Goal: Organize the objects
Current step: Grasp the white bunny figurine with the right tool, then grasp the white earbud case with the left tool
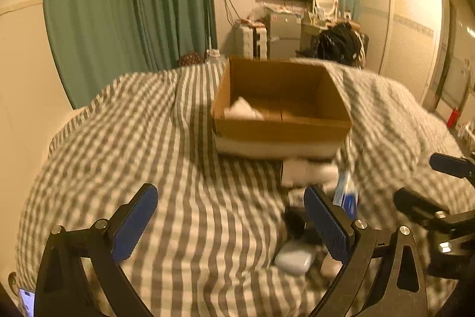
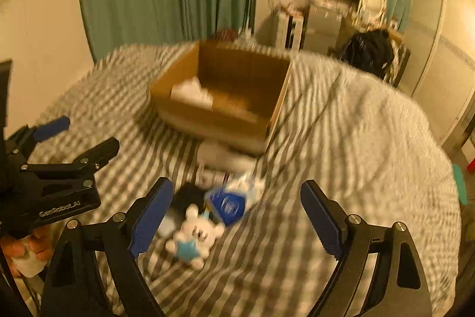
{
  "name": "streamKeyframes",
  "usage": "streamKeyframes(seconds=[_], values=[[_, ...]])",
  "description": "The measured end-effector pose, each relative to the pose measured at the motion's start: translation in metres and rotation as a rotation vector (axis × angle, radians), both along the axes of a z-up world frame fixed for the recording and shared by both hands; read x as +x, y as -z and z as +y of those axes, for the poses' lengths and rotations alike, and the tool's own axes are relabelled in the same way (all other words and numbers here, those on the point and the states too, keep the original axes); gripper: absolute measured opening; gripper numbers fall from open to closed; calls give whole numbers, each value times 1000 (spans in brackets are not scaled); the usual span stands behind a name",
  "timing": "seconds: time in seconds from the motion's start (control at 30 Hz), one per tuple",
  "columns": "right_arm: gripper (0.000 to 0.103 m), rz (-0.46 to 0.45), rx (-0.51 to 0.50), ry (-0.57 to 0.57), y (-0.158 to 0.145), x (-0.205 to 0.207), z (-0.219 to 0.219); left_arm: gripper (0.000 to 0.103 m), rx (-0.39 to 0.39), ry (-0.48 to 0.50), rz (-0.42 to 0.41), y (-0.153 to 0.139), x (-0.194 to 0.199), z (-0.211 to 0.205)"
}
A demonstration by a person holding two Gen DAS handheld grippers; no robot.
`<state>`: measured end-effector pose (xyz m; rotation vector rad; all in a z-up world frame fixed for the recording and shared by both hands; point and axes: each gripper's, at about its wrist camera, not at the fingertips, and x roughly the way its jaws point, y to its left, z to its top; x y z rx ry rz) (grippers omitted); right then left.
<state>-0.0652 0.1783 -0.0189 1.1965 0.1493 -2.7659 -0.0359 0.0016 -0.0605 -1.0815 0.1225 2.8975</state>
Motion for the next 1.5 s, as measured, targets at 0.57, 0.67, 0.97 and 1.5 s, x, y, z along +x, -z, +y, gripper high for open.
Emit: streamKeyframes(seconds=[0.57,0.67,0.97,1.5], values=[[87,-223,77,-102,90,-13,-35,101,-11,-45,-149,63,-11,-12],[65,-248,60,-147,96,-16,-40,101,-18,-52,-156,65,-13,-13],[50,-95,26,-76,54,-5,-13,101,-39,3,-194,73,-12,6],[50,-75,-28,0,51,-12,23,57,37,223,-365,125,-24,66]])
